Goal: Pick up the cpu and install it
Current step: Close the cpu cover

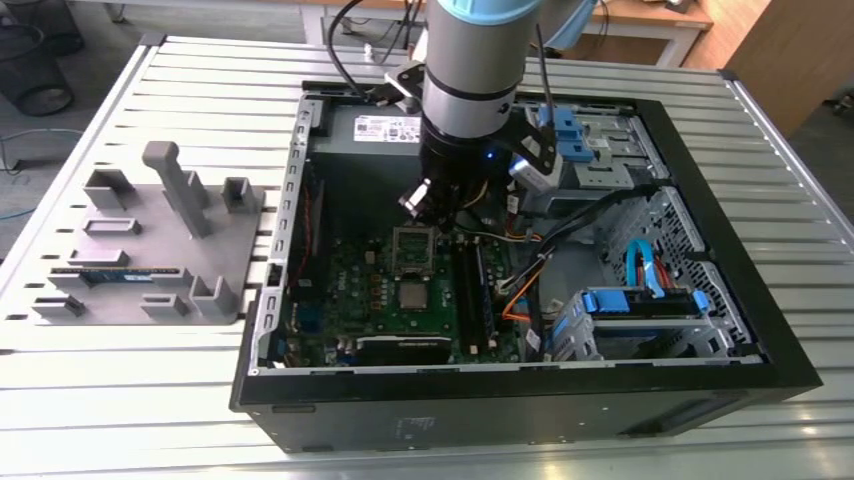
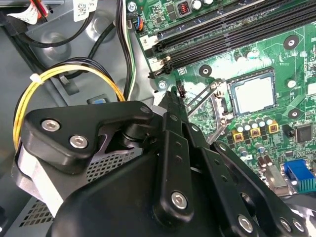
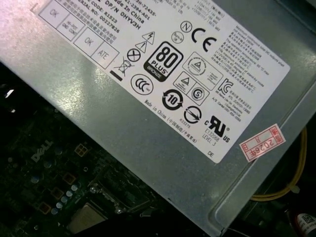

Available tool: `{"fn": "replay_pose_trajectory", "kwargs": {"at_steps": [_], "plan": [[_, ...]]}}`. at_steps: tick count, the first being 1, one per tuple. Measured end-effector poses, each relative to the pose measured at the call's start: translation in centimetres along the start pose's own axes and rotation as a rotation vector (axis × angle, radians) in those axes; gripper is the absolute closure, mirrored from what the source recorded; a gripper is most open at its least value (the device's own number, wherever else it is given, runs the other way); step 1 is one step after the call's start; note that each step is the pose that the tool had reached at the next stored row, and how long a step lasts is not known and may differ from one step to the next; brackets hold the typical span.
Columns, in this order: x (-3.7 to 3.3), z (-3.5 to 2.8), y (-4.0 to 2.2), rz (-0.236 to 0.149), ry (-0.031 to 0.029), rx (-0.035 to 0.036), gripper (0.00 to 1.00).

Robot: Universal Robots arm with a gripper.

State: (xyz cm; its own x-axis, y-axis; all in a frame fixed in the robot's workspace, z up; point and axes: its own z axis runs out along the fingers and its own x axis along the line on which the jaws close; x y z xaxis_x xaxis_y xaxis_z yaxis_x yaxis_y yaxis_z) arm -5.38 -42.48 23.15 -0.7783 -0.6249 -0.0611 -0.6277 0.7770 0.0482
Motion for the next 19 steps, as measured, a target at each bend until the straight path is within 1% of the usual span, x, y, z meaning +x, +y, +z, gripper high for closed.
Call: {"fn": "replay_pose_trajectory", "kwargs": {"at_steps": [5,13,19], "plan": [[0.09,-0.02,0.07,-0.004,0.0004,0.0003,0.89],[0.17,-0.46,0.18,-0.018,0.0009,-0.0002,0.89],[0.24,-0.63,0.26,-0.031,0.0009,-0.0006,0.89]]}}
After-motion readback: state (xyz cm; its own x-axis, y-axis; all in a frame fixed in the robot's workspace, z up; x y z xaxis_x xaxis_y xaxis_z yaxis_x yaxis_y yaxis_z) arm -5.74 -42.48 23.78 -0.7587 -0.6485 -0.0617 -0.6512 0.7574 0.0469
